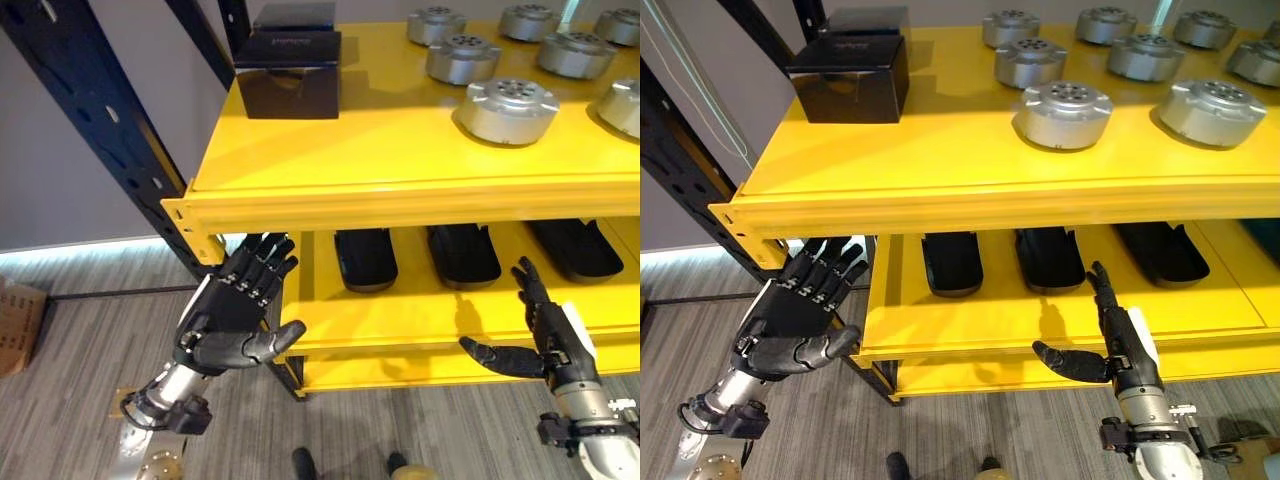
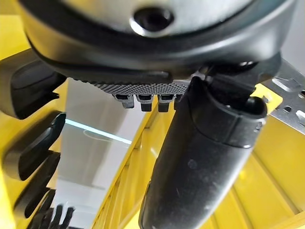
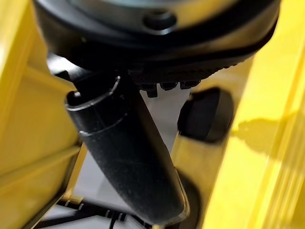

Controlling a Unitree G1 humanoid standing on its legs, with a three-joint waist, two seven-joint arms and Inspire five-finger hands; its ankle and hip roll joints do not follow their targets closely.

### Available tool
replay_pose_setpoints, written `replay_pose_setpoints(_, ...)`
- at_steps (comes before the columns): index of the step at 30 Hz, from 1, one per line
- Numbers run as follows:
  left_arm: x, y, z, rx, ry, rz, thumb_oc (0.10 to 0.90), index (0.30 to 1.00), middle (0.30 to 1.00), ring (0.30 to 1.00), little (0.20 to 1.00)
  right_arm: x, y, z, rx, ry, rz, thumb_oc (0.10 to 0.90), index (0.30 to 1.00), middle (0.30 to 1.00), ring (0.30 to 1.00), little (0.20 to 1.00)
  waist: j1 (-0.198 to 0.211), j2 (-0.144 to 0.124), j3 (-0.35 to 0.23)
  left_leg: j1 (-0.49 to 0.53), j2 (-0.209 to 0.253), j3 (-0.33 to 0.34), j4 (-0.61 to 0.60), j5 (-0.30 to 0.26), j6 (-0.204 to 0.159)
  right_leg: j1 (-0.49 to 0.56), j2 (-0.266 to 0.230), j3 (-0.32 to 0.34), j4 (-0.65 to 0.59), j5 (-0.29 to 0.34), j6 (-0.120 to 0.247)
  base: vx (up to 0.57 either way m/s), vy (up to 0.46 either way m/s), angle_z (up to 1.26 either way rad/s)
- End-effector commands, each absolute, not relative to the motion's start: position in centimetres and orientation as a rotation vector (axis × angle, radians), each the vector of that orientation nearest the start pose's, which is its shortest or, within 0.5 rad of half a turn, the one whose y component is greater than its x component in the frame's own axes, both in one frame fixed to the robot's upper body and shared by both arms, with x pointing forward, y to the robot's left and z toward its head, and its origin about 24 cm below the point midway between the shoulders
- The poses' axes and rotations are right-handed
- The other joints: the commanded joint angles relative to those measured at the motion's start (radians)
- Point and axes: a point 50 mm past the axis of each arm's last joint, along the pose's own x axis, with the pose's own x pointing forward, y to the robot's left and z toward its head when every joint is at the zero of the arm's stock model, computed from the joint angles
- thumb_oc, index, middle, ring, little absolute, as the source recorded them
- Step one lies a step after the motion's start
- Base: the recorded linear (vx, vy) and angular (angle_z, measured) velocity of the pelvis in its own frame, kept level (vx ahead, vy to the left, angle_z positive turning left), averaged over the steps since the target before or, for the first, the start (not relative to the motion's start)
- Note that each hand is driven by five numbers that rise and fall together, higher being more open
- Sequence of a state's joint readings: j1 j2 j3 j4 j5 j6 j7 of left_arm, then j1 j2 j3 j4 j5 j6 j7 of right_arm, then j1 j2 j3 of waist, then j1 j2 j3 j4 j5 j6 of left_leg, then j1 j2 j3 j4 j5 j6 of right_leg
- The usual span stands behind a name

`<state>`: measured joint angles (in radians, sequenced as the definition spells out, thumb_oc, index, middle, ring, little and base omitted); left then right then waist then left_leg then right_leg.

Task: Move parts from the plastic box to the shelf.

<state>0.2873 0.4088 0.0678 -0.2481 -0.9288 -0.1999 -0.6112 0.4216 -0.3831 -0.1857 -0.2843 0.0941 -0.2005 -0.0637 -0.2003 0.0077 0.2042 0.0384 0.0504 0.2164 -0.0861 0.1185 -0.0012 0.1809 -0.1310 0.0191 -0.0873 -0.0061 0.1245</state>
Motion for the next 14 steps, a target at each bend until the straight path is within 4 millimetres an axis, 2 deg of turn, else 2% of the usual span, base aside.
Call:
replay_pose_setpoints(1,20.4,21.8,14.3,-0.346,-0.635,-0.534,0.9,1.0,1.0,1.0,1.0,18.2,-25.0,12.6,-0.329,-0.492,-0.312,0.9,1.0,1.0,1.0,1.0,-0.014,-0.008,-0.061,0.137,0.056,0.035,-0.001,-0.195,-0.026,-0.074,0.035,0.001,0.034,-0.006,-0.011,-0.02,0.052,-0.04)
replay_pose_setpoints(6,20.6,21.2,14.1,-0.359,-0.611,-0.571,0.9,1.0,1.0,1.0,1.0,18.5,-24.8,11.8,-0.344,-0.452,-0.304,0.9,1.0,1.0,1.0,1.0,-0.017,0.0,-0.065,0.135,0.052,0.038,-0.001,-0.198,-0.026,-0.076,0.029,0.003,0.027,-0.001,-0.007,-0.01,0.046,-0.02)
replay_pose_setpoints(9,20.9,20.7,13.7,-0.383,-0.568,-0.619,0.9,1.0,1.0,1.0,1.0,18.5,-25.4,10.9,-0.32,-0.4,-0.343,0.9,1.0,1.0,1.0,1.0,-0.028,0.002,-0.07,0.133,0.05,0.044,-0.001,-0.2,-0.025,-0.082,0.025,0.011,0.021,0.007,-0.001,-0.01,0.019,-0.06)
replay_pose_setpoints(14,21.1,19.6,13.5,-0.392,-0.526,-0.677,0.9,1.0,1.0,1.0,1.0,18.2,-25.5,11.0,-0.318,-0.415,-0.332,0.9,1.0,1.0,1.0,1.0,-0.043,0.005,-0.073,0.132,0.047,0.05,-0.001,-0.203,-0.023,-0.089,0.021,0.024,0.013,0.016,0.007,-0.01,0.012,-0.09)
